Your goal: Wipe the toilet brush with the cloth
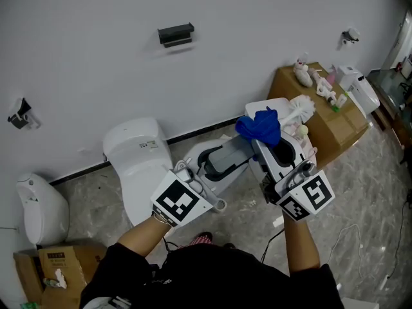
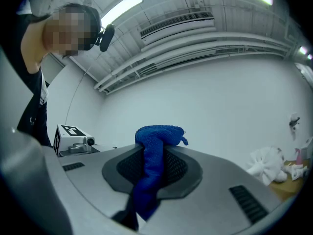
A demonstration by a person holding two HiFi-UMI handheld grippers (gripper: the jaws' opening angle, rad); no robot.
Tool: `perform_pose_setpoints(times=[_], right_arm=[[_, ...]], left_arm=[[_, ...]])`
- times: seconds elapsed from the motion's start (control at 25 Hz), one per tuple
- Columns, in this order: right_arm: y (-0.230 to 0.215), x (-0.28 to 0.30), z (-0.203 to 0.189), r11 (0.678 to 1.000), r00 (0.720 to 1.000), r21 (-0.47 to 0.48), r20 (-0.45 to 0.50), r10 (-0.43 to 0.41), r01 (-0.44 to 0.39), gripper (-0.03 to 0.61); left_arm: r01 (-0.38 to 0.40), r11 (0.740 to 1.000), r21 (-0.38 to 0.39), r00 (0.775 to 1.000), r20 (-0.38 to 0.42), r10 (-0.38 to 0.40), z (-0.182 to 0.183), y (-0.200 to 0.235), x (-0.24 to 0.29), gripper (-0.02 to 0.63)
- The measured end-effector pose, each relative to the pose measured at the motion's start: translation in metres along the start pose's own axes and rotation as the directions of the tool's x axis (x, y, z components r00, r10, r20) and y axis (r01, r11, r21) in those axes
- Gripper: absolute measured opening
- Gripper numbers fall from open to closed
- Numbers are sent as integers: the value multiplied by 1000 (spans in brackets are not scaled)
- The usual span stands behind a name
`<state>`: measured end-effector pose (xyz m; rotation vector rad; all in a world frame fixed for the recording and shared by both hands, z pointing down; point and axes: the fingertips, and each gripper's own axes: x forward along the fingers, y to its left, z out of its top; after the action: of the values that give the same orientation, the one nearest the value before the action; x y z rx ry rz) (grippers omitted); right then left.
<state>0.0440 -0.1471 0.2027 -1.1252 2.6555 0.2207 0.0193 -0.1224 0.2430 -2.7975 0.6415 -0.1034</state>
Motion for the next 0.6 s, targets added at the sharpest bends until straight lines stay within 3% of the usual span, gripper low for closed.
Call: perform_pose_setpoints(times=[0.6], right_arm=[[-2,0,-2,999,999,-41,-35,-29,28,77]], left_arm=[[5,1000,-13,1000,15,-4,4,-1,-7,172]])
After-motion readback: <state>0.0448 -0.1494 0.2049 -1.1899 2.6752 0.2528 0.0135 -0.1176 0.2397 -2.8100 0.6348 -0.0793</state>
